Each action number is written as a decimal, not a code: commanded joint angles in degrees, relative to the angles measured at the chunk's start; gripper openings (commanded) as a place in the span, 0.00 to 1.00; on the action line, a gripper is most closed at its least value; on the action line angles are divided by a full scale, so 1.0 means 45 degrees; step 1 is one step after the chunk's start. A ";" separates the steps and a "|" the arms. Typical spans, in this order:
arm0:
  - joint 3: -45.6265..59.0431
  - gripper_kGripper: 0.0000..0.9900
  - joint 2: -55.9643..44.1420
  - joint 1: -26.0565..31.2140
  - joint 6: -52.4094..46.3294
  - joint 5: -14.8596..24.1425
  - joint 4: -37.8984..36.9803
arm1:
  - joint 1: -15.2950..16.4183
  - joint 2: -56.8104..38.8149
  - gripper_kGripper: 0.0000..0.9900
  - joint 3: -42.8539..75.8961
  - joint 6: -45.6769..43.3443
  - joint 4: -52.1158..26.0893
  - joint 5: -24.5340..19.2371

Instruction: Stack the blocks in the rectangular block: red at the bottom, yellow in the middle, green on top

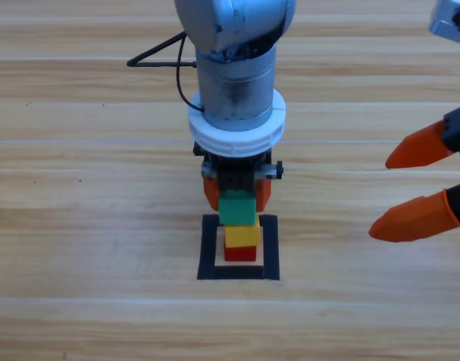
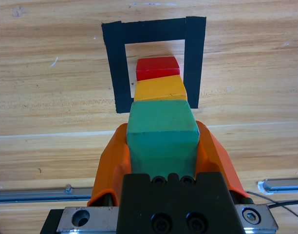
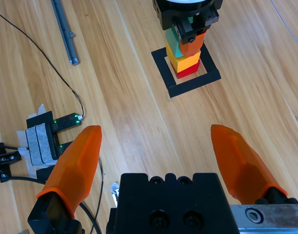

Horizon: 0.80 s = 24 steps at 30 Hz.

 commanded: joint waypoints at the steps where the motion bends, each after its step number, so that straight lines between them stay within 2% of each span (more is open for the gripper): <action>1: -0.0226 0.00 0.0578 -0.0417 -0.0236 0.0178 0.0076 | -0.0223 -0.0587 1.00 0.0359 -0.0052 -0.0427 -0.0135; 24: -0.0226 0.00 0.0637 -0.0456 -0.0255 0.0315 0.0076 | -0.0223 -0.0684 1.00 0.0418 -0.0052 -0.0446 -0.0135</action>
